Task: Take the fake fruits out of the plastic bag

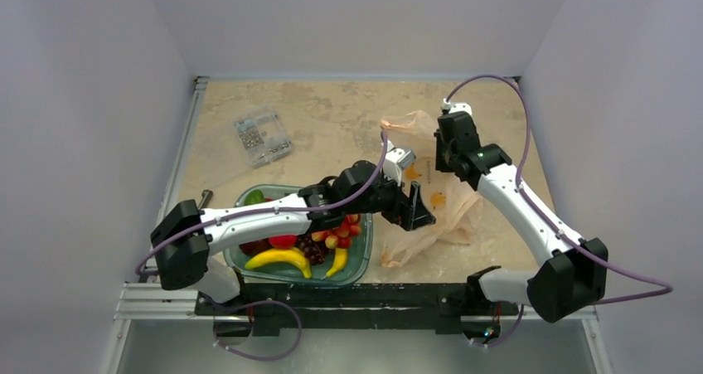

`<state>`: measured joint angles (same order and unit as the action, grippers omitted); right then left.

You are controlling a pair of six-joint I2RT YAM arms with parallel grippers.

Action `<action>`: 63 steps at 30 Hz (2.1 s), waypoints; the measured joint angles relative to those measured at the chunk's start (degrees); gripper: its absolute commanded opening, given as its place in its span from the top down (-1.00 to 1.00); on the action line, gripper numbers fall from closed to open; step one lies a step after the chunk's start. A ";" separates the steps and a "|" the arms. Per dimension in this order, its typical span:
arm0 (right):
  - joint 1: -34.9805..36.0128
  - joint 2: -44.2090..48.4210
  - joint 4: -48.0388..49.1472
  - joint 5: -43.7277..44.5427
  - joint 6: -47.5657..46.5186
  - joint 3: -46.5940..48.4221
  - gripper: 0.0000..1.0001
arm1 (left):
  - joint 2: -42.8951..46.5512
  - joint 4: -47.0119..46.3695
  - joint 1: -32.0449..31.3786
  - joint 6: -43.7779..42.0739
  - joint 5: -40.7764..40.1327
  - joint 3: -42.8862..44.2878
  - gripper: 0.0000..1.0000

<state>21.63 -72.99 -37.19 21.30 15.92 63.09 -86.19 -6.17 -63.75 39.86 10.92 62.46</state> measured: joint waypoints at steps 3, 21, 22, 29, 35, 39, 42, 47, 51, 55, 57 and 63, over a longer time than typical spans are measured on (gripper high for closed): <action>0.09 1.01 1.55 -1.84 -1.66 -0.68 0.69 | -1.73 0.52 0.15 -0.46 -0.94 0.57 -0.50; 0.28 18.82 7.93 -31.93 -12.28 -10.08 1.00 | -6.49 -1.49 1.33 -0.85 -9.90 -0.70 0.02; 0.35 19.10 8.28 -33.24 -12.28 -10.14 1.00 | -6.51 -1.97 1.25 -0.48 -10.67 -1.64 0.02; 0.48 19.32 9.16 -37.48 -12.28 -10.14 1.00 | -11.04 -2.95 1.05 -0.94 -14.80 -0.96 -0.09; 0.11 19.37 8.46 -37.24 -12.79 -10.14 1.00 | -16.76 1.27 1.11 -3.91 -19.10 4.63 -0.53; -0.24 19.39 8.02 -37.20 -13.09 -10.14 1.00 | -17.55 3.89 1.27 -5.49 -21.77 5.22 -0.70; 0.26 19.41 7.78 -37.44 -12.96 -10.14 1.00 | -19.37 5.05 1.27 -6.29 -22.01 6.34 -0.72; 0.26 19.41 6.75 -37.31 -11.96 -10.64 1.00 | -23.06 5.35 1.49 -6.51 -19.93 7.52 -0.73; 0.28 19.37 6.12 -37.22 -10.27 -10.69 1.00 | -24.30 6.10 1.49 -6.47 -18.67 7.50 -0.51; 0.28 18.08 5.05 -37.13 -9.22 -10.69 1.00 | -25.05 7.30 1.49 -6.45 -18.10 7.67 -0.23; 0.28 17.42 4.81 -37.13 -8.92 -10.69 1.00 | -25.07 7.78 1.49 -6.38 -17.88 7.96 -0.05; 0.39 17.57 4.68 -35.98 -8.26 -10.69 1.00 | -24.98 8.20 1.51 -6.25 -17.35 7.98 0.53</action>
<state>22.02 -55.42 -32.51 -14.68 7.66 52.40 -111.18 2.02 -62.24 33.61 -6.44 70.43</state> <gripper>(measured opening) 0.004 0.655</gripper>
